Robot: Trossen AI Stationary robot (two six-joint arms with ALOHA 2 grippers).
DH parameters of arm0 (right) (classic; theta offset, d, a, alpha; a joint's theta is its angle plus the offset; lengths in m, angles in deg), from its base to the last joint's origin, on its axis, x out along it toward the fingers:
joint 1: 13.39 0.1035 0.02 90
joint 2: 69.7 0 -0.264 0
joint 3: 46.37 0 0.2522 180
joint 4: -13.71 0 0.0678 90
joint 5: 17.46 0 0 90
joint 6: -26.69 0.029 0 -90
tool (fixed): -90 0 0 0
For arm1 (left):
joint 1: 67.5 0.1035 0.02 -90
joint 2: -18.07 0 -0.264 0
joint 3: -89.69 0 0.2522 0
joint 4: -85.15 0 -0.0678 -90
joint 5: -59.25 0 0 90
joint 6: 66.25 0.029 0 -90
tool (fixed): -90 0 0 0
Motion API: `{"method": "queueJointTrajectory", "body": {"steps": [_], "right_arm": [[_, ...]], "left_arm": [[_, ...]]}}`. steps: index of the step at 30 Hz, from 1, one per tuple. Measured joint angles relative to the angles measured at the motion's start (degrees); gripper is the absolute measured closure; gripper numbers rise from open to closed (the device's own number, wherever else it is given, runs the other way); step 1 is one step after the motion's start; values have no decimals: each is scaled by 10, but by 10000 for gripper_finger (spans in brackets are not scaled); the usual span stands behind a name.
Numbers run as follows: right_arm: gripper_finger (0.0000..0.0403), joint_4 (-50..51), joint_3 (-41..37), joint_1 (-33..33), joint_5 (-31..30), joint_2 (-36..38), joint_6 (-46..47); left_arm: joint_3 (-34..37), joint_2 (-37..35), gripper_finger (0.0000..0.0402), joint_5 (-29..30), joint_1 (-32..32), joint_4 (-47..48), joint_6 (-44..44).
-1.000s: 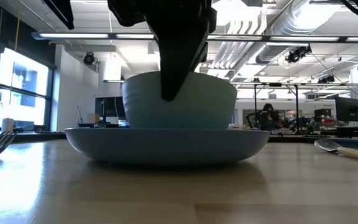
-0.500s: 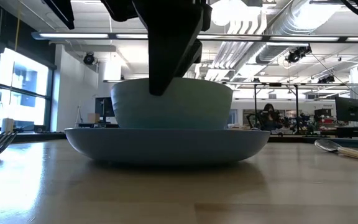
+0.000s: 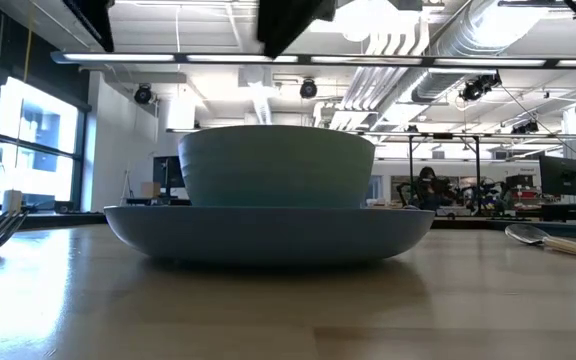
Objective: Set table place
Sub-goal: Adjust the blue plate
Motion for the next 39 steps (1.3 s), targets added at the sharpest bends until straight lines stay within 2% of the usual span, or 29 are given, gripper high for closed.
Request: {"method": "queueJointTrajectory", "body": {"steps": [3, 7, 10, 11, 14, 17, 24, 28, 33, 39], "right_arm": [[331, 71, 1, 0, -67, 29, 25], [390, 138, 1, -1, -137, 75, 64], [392, 158, 2, -3, -181, 108, 90], [389, 162, 2, -3, -193, 116, 98], [399, 161, 2, -3, -219, 141, 101], [400, 162, 2, -3, -239, 163, 102], [402, 161, 2, -4, -257, 184, 93], [403, 161, 2, -8, -258, 185, 83], [403, 161, 2, -21, -271, 187, 53], [403, 161, 1, -48, -299, 253, 45]], "left_arm": [[37, 5, 212, -15, -35, -49, -3], [102, 17, 301, -35, -103, -176, -15], [147, 37, 377, -38, -150, -274, -46], [160, 45, 388, -38, -161, -305, -65], [191, 75, 390, -43, -181, -355, -115], [207, 117, 399, -62, -196, -412, -127], [204, 226, 401, -133, -204, -549, -39], [185, 263, 401, -137, -199, -557, -8], [167, 275, 401, -123, -188, -554, 44], [163, 274, 402, -123, -162, -555, 71]]}}
